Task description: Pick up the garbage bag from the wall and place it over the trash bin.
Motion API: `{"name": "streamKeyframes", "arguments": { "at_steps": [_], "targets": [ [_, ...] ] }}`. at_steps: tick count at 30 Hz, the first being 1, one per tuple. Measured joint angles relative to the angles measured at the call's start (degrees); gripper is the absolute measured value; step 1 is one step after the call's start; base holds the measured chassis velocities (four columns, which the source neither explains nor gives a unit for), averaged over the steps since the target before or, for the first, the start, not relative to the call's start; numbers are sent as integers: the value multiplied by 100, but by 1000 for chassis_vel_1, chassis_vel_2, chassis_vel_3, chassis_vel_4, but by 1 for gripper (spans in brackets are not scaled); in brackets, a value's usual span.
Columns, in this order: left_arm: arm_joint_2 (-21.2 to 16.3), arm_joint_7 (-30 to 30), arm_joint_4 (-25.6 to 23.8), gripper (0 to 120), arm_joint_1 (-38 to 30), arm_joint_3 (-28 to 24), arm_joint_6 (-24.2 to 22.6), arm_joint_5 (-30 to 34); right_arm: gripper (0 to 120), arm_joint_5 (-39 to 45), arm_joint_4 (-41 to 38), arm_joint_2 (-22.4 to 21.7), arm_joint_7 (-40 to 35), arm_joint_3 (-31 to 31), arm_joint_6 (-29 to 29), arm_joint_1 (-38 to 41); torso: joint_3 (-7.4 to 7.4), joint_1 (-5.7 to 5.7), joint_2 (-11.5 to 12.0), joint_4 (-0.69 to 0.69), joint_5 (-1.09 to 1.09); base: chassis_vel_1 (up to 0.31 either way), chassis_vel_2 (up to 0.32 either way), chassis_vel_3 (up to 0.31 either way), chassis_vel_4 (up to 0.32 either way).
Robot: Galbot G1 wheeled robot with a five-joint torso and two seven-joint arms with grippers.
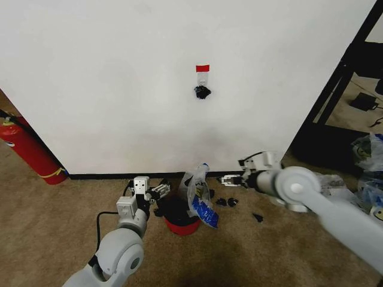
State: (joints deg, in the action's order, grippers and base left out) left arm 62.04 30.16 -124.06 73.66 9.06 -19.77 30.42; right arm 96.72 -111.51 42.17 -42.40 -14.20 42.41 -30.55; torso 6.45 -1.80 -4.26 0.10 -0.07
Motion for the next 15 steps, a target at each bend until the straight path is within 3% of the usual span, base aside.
{"name": "streamKeyframes", "arguments": {
  "at_steps": [6, 15],
  "targets": [
    [86, 0, -2, 100, -34, 0, 8, -11, 100, 390, 352, 229, -243, -597, -3, 446, 0, 1, 0, 0, -1, 0, 0, 0, 0],
    [50, 0, 23, 100, -66, 35, 9, 26, 100, 433, 863, 649, -322, -854, -10, 602, 0, 1, 0, -2, -1, 0, 0, 0, 0]
  ]
}}
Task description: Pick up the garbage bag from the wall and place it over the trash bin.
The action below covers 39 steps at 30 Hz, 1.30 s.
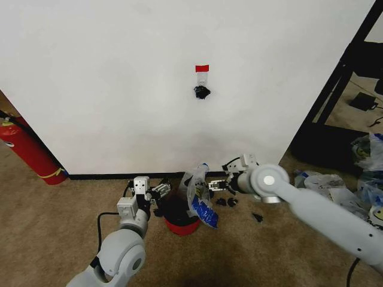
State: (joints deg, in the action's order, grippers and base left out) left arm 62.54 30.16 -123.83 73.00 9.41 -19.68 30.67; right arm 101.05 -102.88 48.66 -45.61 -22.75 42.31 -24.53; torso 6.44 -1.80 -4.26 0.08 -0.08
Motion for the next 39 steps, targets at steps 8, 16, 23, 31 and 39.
{"name": "streamKeyframes", "arguments": {
  "at_steps": [8, 16, 23, 31, 39],
  "targets": [
    [41, 3, -14, 100, -20, 6, 0, 8, 100, -80, 391, 300, 43, -181, -7, -9, 0, 0, 0, 0, 1, 0, 0, 0, 0],
    [3, 3, -53, 100, 10, 77, 5, 34, 100, -308, 570, 479, 6, -453, -13, -55, 0, 0, 0, 1, 0, 0, 0, 0, 0],
    [-14, 4, -82, 100, 40, 86, 11, 42, 97, -628, 944, 826, 42, -427, -17, -116, 0, 0, 0, 0, 0, 0, 0, 0, 0],
    [-23, 11, -140, 100, 50, 60, 0, 59, 72, -725, 1121, 946, 138, -324, -18, -245, 0, 0, 0, 1, 1, 0, 0, 0, 0],
    [3, 14, -147, 100, 67, 19, 1, 40, 43, -771, 1178, 1030, 148, -172, -18, -394, 0, 0, 0, 1, 1, 0, 0, 0, 0]
  ]
}}
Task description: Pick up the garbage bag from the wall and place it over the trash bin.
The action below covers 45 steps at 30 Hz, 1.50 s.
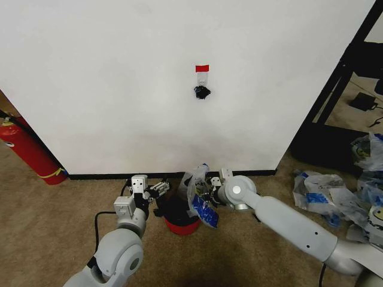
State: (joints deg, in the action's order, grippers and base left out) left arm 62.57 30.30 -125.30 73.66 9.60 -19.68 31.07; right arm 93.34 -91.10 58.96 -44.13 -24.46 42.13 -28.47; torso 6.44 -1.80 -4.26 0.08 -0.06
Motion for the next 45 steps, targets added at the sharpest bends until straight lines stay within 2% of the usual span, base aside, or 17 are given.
{"name": "streamKeyframes", "arguments": {
  "at_steps": [2, 3, 10, 13, 27, 33, 35, 37, 40, 41, 42, 45],
  "targets": [
    [-14, 1, -4, 100, 3, -1, 1, -1, 35, 0, 0, 6, -5, 37, 0, -8, 0, 0, 0, 0, 0, 0, 0, 0, 0],
    [-14, 1, -4, 100, 3, -1, 1, -1, 35, 0, 0, 6, -5, 37, 0, -8, 0, 0, 0, 0, 0, 0, 0, 0, 0],
    [-36, 8, -40, 100, -12, -15, 1, 0, 5, -52, -3, 138, -161, 257, -3, -50, 0, 0, 0, 0, 0, 0, 0, 0, 0],
    [-40, 11, -41, 100, 16, -15, 2, -1, 0, -56, -17, 242, -303, 379, -4, -97, 0, 0, 0, -1, -1, 0, 0, 0, 0],
    [-82, 32, -110, 100, 11, -46, -34, 84, 0, -284, -196, 283, -272, 785, -16, -364, 0, 0, 0, 0, -1, 0, 0, 0, 0],
    [-612, 192, -590, 100, -541, -161, -601, 1038, 0, -1311, -1054, 104, 278, 1482, -186, -1030, 0, 0, 0, 1, 0, 0, 0, 0, 0],
    [-649, 211, -608, 100, -595, -182, -640, 1117, 0, -1390, -1121, 90, 306, 1532, -204, -1092, -1, 0, 0, 0, 0, 0, 0, 0, 0],
    [-944, 431, -684, 100, -1173, -402, -1005, 1832, 0, -2005, -1471, -28, 550, 1793, -352, -1452, -1, 0, -1, -2, -1, 0, 0, 0, 0],
    [-1138, 577, -512, 100, -1937, -800, -1371, 2556, 0, -2505, -1703, -104, 696, 2072, -492, -1801, -1, 1, -1, 2, 2, 0, 0, 0, 0],
    [-1141, 679, -339, 100, -2326, -1060, -1471, 2858, 0, -2681, -1759, -112, 748, 2196, -531, -1941, 0, 0, -1, 2, -1, 0, 0, 0, 0],
    [-1141, 679, -339, 100, -2326, -1060, -1471, 2858, 0, -2681, -1759, -112, 748, 2196, -531, -1941, 0, 0, -1, 2, -1, 0, 0, 0, 0],
    [-1037, 939, 19, 100, -3123, -1561, -1614, 3512, 0, -3045, -1817, -125, 890, 2411, -588, -2200, 0, 0, -1, 0, 1, 0, 0, 0, 0]
  ]
}}
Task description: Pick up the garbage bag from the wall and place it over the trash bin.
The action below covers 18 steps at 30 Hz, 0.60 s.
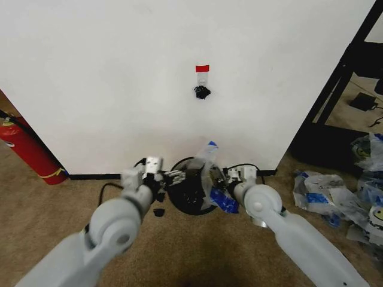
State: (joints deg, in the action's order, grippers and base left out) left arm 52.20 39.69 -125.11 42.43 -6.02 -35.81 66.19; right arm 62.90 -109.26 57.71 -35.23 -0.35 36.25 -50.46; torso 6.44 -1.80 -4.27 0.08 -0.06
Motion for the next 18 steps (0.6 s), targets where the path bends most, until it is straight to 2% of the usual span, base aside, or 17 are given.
{"name": "streamKeyframes", "arguments": {
  "at_steps": [1, 2, 3, 5, 9, 18],
  "targets": [
    [67, 122, 142, 100, -380, -234, -57, 284, 0, -147, -38, -15, 55, 116, -13, -126, 0, 0, 0, 3, 0, 0, 0, 0, 0],
    [112, 193, 236, 100, -611, -410, -79, 447, 0, -232, -58, -25, 102, 191, -20, -207, 0, 0, 0, 0, 1, 0, 0, 0, 0],
    [112, 193, 236, 100, -611, -410, -79, 447, 0, -232, -58, -25, 102, 191, -20, -207, 0, 0, 0, 0, 1, 0, 0, 0, 0],
    [292, 343, 496, 100, -1243, -993, -115, 871, 0, -567, -124, -57, 311, 447, -48, -493, 0, 0, 0, 1, -1, 0, 0, 0, 0],
    [580, 472, 719, 100, -1793, -1565, -110, 1244, 0, -844, -172, -65, 499, 745, -94, -814, 0, 0, 0, -1, 1, 0, 0, 0, 0],
    [1104, 505, 926, 99, -2313, -2017, -111, 1509, 0, -1109, -206, -42, 639, 971, -150, -1044, 0, 0, 0, 0, 0, 0, 0, 0, 0]
  ]
}}
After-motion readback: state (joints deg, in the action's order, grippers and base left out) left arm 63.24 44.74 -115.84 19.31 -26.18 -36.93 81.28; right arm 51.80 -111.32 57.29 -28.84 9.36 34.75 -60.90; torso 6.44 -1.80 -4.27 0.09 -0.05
